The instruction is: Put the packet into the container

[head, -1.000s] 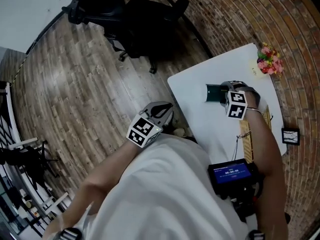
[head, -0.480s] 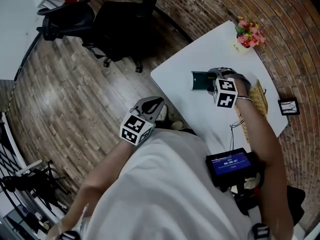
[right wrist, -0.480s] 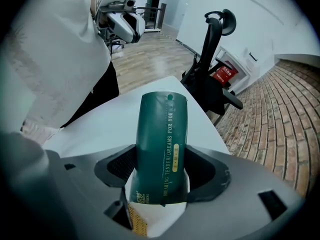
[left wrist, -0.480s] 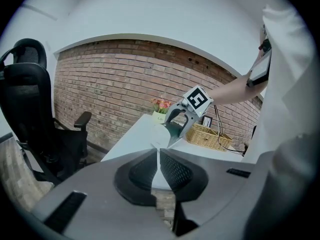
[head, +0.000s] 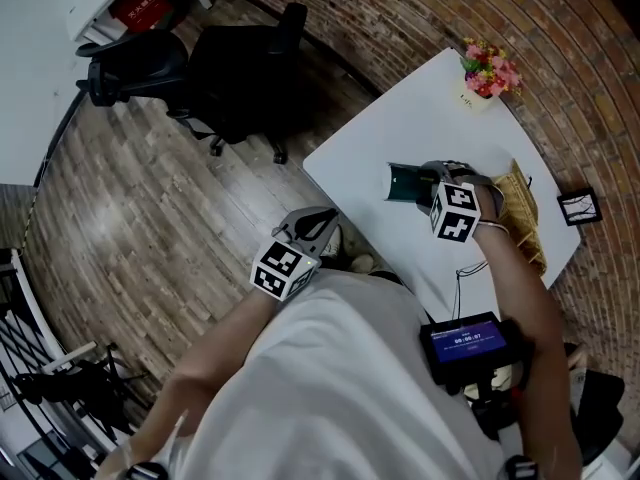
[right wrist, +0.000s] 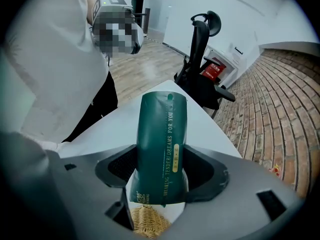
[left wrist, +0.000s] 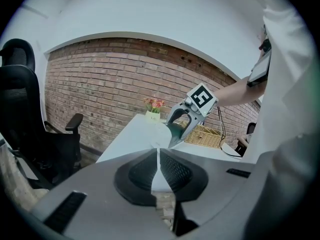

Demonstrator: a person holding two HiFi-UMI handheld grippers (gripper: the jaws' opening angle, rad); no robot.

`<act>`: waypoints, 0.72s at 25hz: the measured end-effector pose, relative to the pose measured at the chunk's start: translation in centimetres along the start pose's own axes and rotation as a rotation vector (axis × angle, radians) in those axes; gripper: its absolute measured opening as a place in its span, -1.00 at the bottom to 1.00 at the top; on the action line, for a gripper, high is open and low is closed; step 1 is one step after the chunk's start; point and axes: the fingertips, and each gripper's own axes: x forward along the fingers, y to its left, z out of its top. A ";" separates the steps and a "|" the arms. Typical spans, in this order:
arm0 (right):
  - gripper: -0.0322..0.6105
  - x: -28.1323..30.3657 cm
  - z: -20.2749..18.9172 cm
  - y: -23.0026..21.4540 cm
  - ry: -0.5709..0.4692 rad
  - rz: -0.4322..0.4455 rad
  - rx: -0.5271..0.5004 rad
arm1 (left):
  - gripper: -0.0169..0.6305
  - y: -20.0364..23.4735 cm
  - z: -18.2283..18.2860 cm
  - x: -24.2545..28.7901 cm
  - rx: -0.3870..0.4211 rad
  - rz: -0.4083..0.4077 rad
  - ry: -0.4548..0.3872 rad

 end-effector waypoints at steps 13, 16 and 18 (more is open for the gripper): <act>0.03 -4.1 -0.7 0.8 -0.049 -0.099 0.188 | -0.87 -2.0 1.0 2.2 0.070 -0.121 0.016; 0.03 -5.8 -1.3 0.6 -0.059 -0.138 0.246 | -0.87 -2.9 1.4 2.9 0.090 -0.162 0.021; 0.03 -7.0 -1.9 0.4 -0.059 -0.159 0.278 | -0.87 -3.6 1.5 3.5 0.104 -0.189 0.024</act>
